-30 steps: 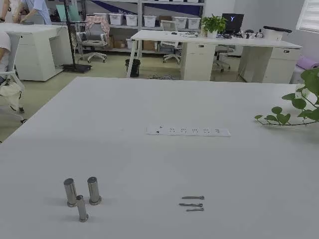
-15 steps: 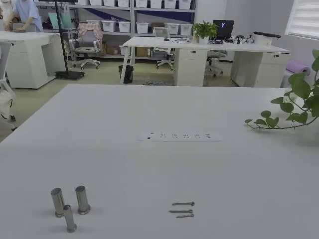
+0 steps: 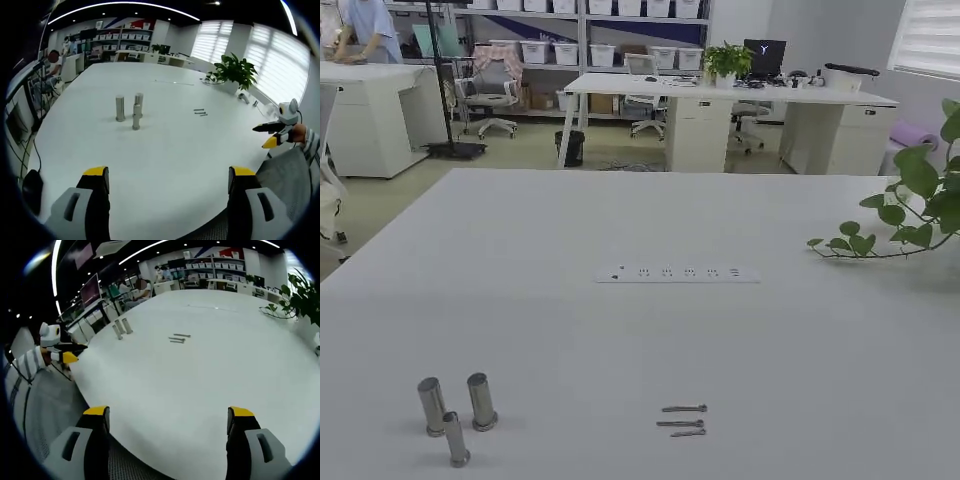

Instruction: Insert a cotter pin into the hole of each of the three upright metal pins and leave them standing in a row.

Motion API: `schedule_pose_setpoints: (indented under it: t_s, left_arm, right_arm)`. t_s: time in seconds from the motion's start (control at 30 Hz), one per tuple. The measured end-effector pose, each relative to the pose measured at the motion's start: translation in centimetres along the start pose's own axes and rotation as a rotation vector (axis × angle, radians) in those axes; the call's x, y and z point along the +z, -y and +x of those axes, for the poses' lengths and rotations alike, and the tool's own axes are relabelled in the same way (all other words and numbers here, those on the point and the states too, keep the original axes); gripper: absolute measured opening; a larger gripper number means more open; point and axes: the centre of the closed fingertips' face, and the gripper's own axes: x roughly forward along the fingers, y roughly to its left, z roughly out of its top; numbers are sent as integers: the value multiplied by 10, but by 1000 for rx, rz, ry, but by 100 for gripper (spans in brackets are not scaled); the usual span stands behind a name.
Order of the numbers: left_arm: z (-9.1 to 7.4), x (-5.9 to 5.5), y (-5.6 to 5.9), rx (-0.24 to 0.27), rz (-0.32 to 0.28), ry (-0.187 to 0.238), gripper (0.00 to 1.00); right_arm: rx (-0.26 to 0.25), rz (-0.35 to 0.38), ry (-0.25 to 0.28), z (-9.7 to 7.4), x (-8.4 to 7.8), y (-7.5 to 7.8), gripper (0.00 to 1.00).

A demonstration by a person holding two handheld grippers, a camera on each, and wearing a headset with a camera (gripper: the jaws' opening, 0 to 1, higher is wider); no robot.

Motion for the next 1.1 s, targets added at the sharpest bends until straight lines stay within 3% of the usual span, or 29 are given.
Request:
schedule_pose_setpoints:
  t_s: [0.17,0.37,1.1]
  left_arm:
    - [0,-4,-1,-1,-12,-3,99]
    - [0,-4,-1,-2,-15,-4,99]
    - [-1,-3,-3,-4,-13,-7,99]
  right_arm:
    - [-10,5,-4,-1,-2,2,99]
    - [-5,35,32,-3,3,2,100]
    - [-13,30,4,-3,0,3,100]
